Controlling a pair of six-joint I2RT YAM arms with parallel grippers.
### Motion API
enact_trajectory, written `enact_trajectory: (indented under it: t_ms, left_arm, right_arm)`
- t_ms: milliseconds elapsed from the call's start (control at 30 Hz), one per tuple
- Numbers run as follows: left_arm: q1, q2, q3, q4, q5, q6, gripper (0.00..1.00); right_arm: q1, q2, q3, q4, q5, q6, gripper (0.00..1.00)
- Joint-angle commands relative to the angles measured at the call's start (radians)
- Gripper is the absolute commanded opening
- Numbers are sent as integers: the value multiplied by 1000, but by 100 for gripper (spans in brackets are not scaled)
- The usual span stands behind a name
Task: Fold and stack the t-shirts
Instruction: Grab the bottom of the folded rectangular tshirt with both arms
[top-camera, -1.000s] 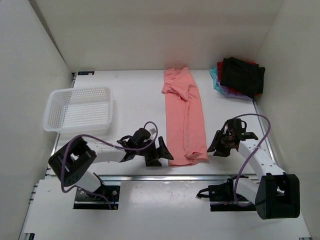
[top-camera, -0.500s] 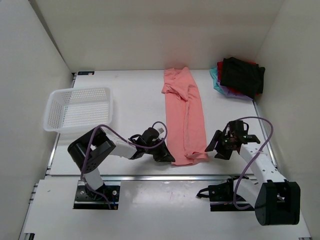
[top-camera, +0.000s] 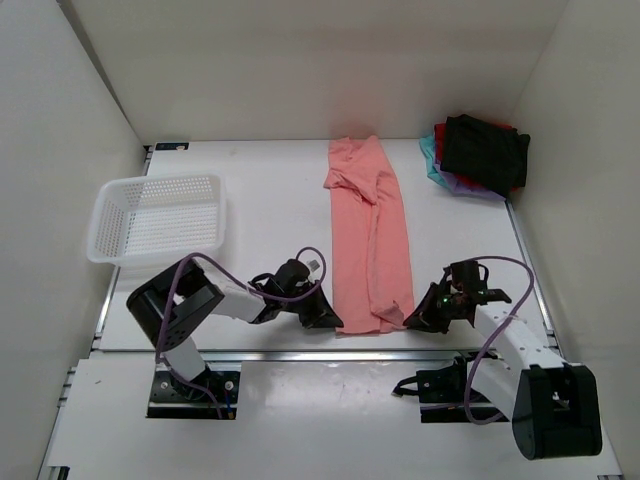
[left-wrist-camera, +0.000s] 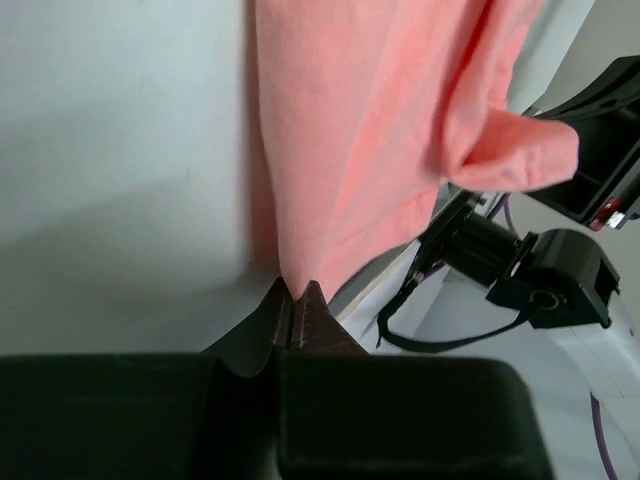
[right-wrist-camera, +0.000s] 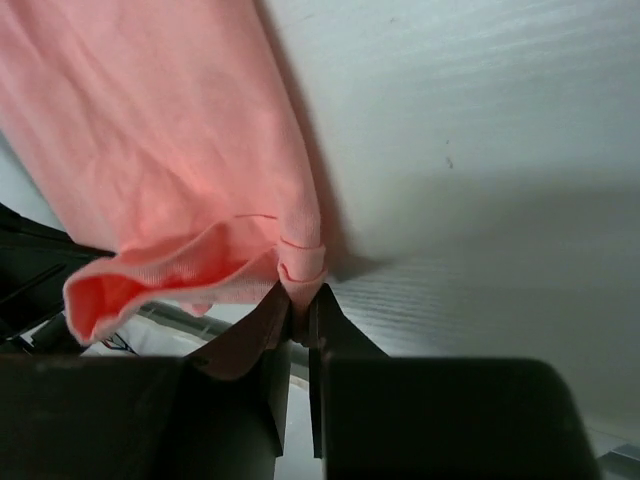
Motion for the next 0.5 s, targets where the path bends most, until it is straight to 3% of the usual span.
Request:
enact_trajectory:
  t_ms: [0,167,233,467]
  left_arm:
    - [14,-130,-22,-121,8,79,0]
    - [2,-307,-75,-293,17,111,0]
    - [-13,-376,-76,-371,3,123,0]
    - [37,-407,-50,-367,64,80,0]
  right_arm:
    - [15,-83,19,-85,16,15,0]
    - [-2,-227,25,-319,-52,8,0]
    - [34,-262,-10,-350,-78,33,0]
    - [136,-339,-39,-320,-157,171,0]
